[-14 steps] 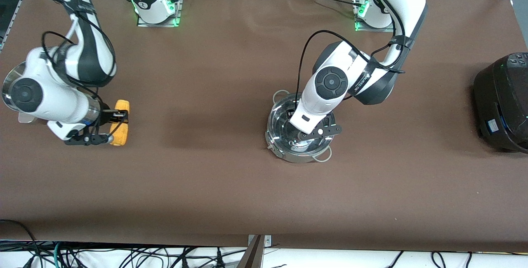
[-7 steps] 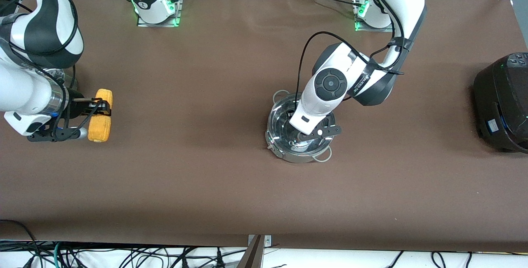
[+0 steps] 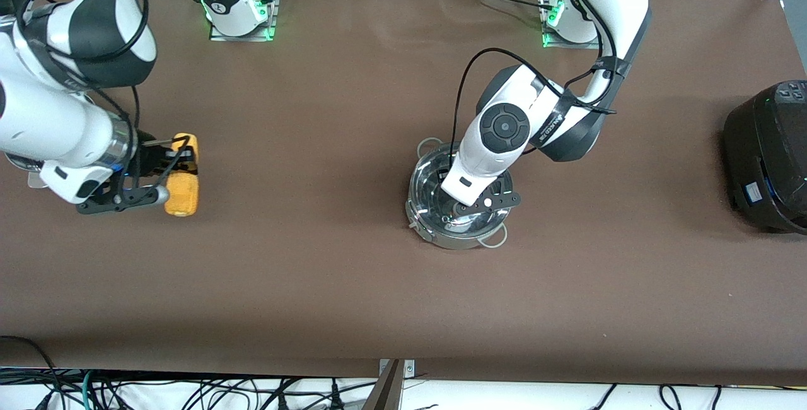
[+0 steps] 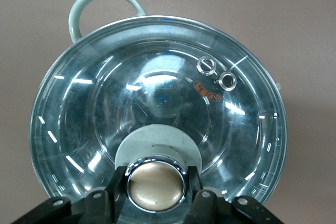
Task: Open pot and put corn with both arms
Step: 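Lift the glass lid off the pot with the left gripper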
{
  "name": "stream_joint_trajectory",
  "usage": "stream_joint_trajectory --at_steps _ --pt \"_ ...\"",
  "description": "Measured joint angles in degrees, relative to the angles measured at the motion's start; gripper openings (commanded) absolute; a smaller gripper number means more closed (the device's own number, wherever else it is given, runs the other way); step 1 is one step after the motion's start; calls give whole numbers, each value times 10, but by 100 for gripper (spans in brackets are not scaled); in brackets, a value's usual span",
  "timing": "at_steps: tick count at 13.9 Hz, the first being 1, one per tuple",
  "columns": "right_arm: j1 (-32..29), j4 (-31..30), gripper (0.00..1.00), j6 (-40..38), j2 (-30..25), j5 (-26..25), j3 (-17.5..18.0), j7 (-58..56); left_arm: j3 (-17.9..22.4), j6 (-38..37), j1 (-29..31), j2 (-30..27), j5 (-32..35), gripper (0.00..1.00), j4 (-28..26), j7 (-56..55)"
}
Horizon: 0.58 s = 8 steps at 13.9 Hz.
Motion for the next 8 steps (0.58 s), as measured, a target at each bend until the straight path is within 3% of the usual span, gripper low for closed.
stream_joint_trajectory --at_steps 8 --pt "82 42 0 -9 16 0 16 140 11 -41 4 -25 0 0 17 0"
